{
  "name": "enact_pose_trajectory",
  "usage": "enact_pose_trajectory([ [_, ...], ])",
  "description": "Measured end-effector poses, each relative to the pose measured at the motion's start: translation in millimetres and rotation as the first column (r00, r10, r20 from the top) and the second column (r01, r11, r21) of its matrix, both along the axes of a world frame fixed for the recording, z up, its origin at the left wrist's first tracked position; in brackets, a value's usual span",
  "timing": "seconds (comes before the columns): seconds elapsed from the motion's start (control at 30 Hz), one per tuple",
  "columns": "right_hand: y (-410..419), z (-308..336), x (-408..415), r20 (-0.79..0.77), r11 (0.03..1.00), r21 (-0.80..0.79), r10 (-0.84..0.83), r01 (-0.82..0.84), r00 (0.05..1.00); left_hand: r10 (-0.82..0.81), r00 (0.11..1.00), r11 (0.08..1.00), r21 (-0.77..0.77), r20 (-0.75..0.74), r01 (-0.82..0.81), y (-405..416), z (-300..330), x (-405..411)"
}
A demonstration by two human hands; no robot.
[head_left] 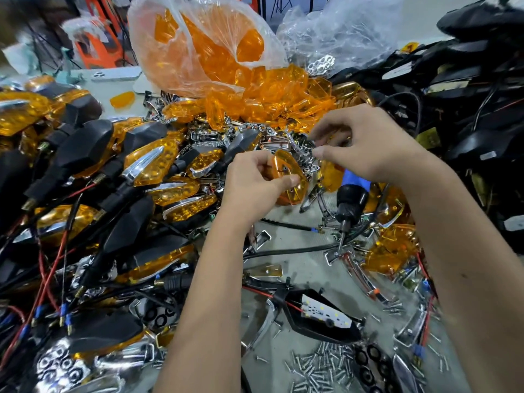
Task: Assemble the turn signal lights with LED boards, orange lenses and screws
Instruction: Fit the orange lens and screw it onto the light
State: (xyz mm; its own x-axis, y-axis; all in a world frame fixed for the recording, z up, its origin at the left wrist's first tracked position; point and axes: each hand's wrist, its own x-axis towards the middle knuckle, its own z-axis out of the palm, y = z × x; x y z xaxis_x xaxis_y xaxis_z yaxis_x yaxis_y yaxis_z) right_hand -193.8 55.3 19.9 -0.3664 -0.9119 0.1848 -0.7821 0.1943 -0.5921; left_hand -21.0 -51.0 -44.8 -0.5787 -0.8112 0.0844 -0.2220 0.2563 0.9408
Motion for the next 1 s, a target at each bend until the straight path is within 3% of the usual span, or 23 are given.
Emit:
enact_pose_trajectory([
  [0.13, -5.6, -6.4, 21.6, 0.091, 0.991, 0.057, 0.117, -0.123, 0.989, -0.031, 0.999, 1.0, 0.002, -0.024, 0.031, 2.6, 0.3, -1.9],
  [0.47, 26.2, -7.9, 4.7, 0.014, 1.0, 0.009, 0.018, -0.018, 1.0, -0.234, 0.972, 0.97, 0.071, 0.001, 0.233, 17.8, 5.6, -6.6],
  [0.57, 48.1, 2.1, -23.2, -0.084, 0.987, -0.063, -0.153, 0.148, 0.985, -0.283, 0.957, 0.959, -0.004, 0.062, 0.284, 24.1, 3.6, -13.2],
  [0.7, 76.5, 9.6, -64.0, -0.284, 0.946, 0.065, -0.288, 0.318, 0.915, -0.288, 0.944, 0.937, -0.153, 0.163, 0.313, 32.1, 1.5, -19.2],
  [0.87, 77.3, 3.9, -98.2, -0.534, 0.845, 0.293, -0.244, 0.448, 0.809, -0.161, 0.966, 0.932, -0.291, 0.202, 0.216, 32.1, -0.8, -20.0],
  [1.0, 63.1, -7.0, -106.6, -0.69, 0.769, 0.362, -0.159, 0.527, 0.706, -0.109, 0.969, 0.904, -0.383, 0.221, 0.189, 29.2, -3.9, -21.2],
])
